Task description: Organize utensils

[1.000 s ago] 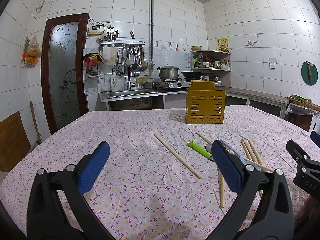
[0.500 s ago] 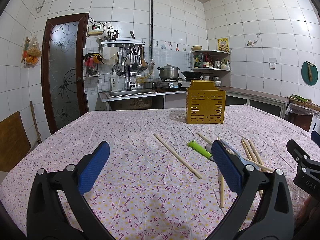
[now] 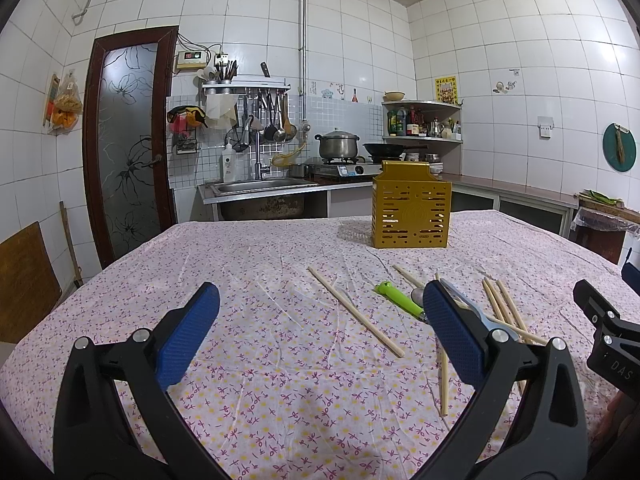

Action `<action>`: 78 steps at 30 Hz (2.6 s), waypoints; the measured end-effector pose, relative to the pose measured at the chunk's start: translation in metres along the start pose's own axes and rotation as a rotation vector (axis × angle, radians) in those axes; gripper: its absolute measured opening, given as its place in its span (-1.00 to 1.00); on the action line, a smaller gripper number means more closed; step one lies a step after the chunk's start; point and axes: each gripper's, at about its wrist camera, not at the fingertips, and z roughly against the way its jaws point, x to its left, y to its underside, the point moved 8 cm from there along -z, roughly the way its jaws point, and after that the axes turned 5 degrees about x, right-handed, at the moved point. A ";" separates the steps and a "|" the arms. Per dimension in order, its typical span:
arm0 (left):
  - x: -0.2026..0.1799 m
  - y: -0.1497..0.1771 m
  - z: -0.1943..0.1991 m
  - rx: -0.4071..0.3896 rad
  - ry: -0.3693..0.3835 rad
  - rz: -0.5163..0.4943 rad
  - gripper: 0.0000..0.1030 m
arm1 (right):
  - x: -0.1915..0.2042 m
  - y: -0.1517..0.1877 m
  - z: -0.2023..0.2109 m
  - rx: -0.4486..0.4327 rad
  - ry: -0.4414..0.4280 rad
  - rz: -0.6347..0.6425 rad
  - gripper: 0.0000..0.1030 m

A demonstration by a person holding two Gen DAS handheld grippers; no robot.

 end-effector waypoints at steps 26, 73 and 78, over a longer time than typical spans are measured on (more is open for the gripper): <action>-0.008 -0.007 -0.033 0.154 -0.024 -0.070 0.91 | -0.008 -0.010 -0.036 0.140 -0.020 -0.027 0.93; 0.022 -0.028 -0.229 0.806 0.064 0.043 0.08 | -0.017 0.017 -0.214 0.893 0.002 0.012 0.06; 0.011 -0.014 -0.244 0.894 0.063 0.025 -0.30 | -0.012 0.023 -0.213 0.953 -0.043 -0.033 -0.26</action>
